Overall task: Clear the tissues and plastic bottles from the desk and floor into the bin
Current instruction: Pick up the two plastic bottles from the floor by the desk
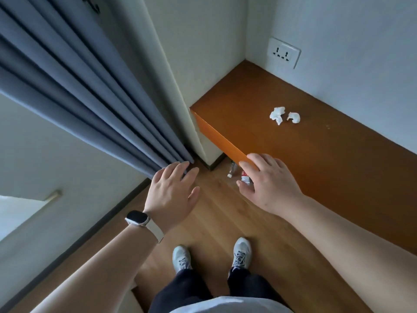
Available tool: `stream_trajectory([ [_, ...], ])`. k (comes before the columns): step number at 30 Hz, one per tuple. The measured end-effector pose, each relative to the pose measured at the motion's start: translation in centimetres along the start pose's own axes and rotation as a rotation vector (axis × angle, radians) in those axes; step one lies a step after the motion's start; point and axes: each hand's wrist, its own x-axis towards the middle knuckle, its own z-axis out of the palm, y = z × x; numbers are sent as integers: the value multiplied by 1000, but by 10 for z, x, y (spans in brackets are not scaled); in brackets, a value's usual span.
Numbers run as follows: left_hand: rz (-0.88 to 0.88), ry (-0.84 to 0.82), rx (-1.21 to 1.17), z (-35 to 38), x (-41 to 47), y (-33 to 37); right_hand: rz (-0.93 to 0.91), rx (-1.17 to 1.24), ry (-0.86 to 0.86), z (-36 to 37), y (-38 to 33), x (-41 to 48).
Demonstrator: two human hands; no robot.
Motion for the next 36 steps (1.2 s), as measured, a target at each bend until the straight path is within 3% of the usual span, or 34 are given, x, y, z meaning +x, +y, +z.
stream_trajectory([
  [9,121,-42,-44,30,29,-23,114,20,-13,25,-8,7],
  [19,212,-173,-104,100,71,-97,239,-30,-111,90,-52,60],
  [27,296,-235,-136,230,103,-141,356,15,-94,217,-54,108],
  [36,275,-268,-169,451,141,-121,404,4,-73,421,24,161],
])
